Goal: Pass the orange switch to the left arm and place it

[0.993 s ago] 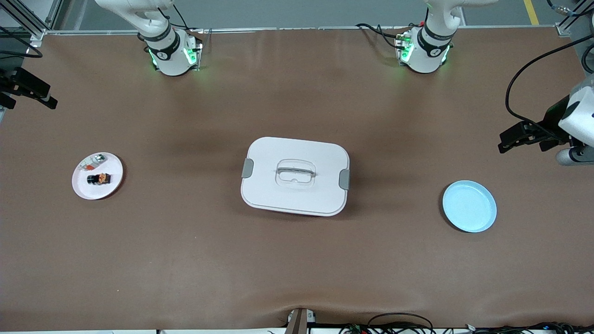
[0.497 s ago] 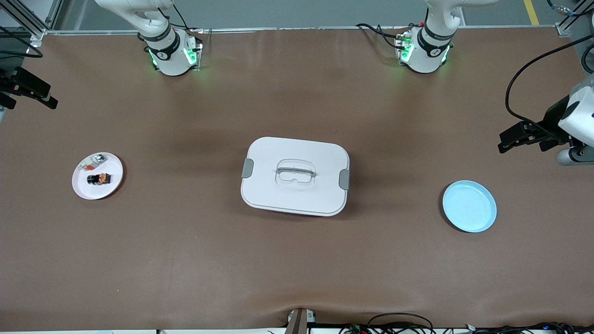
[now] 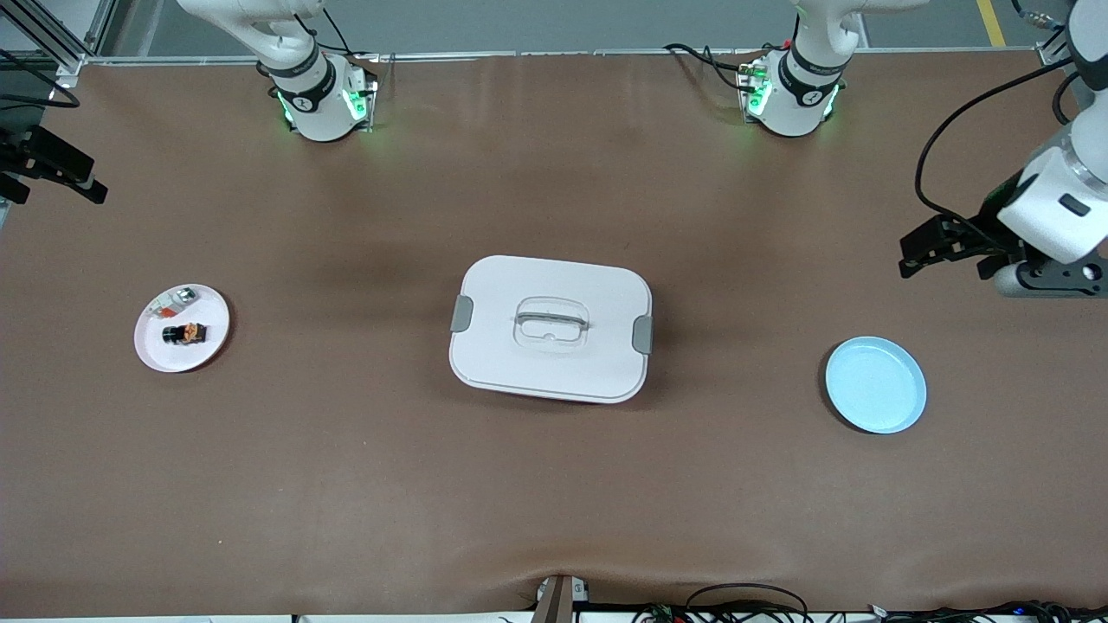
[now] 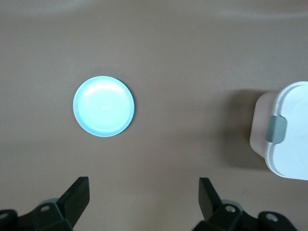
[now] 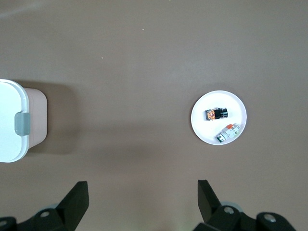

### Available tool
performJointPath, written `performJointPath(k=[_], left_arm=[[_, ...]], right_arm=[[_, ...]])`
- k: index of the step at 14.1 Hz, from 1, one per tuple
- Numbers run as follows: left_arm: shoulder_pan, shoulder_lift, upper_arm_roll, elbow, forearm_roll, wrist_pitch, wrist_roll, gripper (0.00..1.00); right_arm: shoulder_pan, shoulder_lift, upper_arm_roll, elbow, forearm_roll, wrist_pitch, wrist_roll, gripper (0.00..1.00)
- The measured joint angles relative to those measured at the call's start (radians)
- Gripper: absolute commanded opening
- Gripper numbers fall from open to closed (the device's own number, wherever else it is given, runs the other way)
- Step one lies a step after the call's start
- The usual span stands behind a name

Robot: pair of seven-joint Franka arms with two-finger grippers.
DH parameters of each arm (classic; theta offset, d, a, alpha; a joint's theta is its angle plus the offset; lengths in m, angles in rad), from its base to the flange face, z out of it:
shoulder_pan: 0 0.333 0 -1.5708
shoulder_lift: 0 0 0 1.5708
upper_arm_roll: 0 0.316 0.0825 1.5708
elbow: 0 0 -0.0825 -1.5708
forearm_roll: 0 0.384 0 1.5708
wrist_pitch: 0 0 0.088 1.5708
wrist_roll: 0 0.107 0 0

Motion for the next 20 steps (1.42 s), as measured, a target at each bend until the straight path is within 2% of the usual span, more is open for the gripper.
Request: performJointPath(k=[5, 11, 20], left_arm=[[-0.001, -0.002, -0.042, 0.000, -0.001, -0.005, -0.001, 1.00], [0.015, -0.002, -0.034, 0.001, -0.001, -0.006, -0.001, 1.00], [0.045, -0.002, -0.030, 0.015, -0.001, -0.006, 0.001, 1.00]], right_arm=[[0.000, 0.000, 0.002, 0.000, -0.003, 0.001, 0.000, 1.00], [0.004, -0.006, 0.047, 0.000, -0.044, 0.009, 0.063, 1.00], [0.004, -0.011, 0.047, 0.000, -0.046, 0.009, 0.069, 1.00]])
